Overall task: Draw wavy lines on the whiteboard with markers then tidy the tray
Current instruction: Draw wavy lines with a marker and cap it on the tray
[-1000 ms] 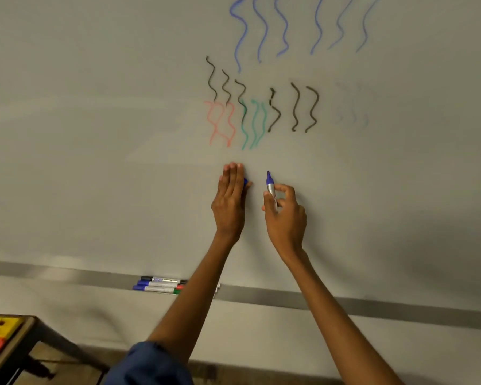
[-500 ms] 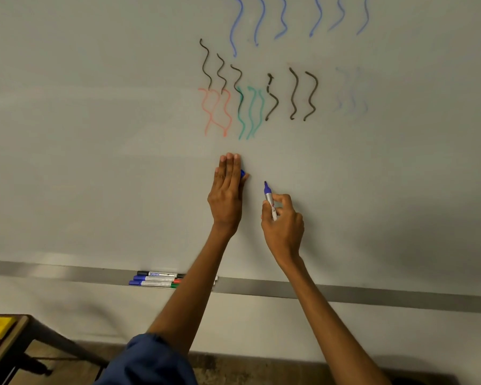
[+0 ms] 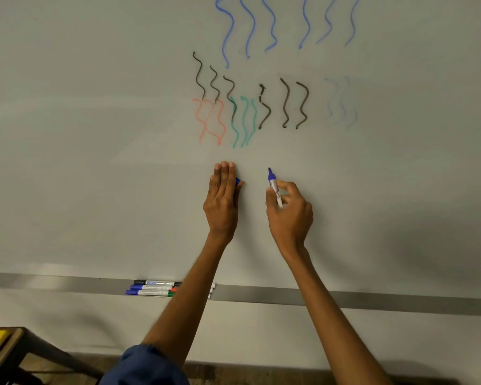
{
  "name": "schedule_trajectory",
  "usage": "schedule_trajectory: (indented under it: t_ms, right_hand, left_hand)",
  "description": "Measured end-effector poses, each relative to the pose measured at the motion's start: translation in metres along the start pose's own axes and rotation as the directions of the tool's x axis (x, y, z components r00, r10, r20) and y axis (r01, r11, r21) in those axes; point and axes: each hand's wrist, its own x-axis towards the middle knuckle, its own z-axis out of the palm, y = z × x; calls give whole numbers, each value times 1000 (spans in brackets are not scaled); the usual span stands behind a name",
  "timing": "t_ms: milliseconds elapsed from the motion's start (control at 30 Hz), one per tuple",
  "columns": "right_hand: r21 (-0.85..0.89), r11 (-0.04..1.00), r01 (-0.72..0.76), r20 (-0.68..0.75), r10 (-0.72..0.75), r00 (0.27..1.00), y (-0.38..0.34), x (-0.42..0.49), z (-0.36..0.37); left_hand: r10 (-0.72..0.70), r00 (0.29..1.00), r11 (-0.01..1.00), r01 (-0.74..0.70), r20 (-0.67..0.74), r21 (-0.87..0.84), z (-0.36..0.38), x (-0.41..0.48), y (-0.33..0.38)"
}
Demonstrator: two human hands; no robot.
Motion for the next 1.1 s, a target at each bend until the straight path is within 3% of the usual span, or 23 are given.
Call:
schedule_trajectory:
  t_ms: [167, 567, 867, 1000, 1100]
  right_hand:
    - [27, 998, -52, -52, 53, 997, 10, 0, -4]
    - [-38, 993, -108, 81, 110, 991, 38, -32, -2]
    - [29, 1000, 10, 27, -11, 1000, 20, -9, -2]
    - [71, 995, -67, -64, 71, 995, 27, -4, -2]
    - [48, 996, -73, -16, 73, 997, 36, -17, 0]
  left_hand:
    - [1, 1000, 1000, -1, 29, 3, -1, -2, 0]
    - [-23, 995, 1000, 23, 97, 2, 8, -5, 1]
    - [-28, 994, 999, 30, 109, -11, 10, -5, 1]
    - [-16, 994, 1000, 17, 104, -5, 11, -6, -1]
    - [-15, 996, 1000, 16, 91, -8, 12, -6, -3]
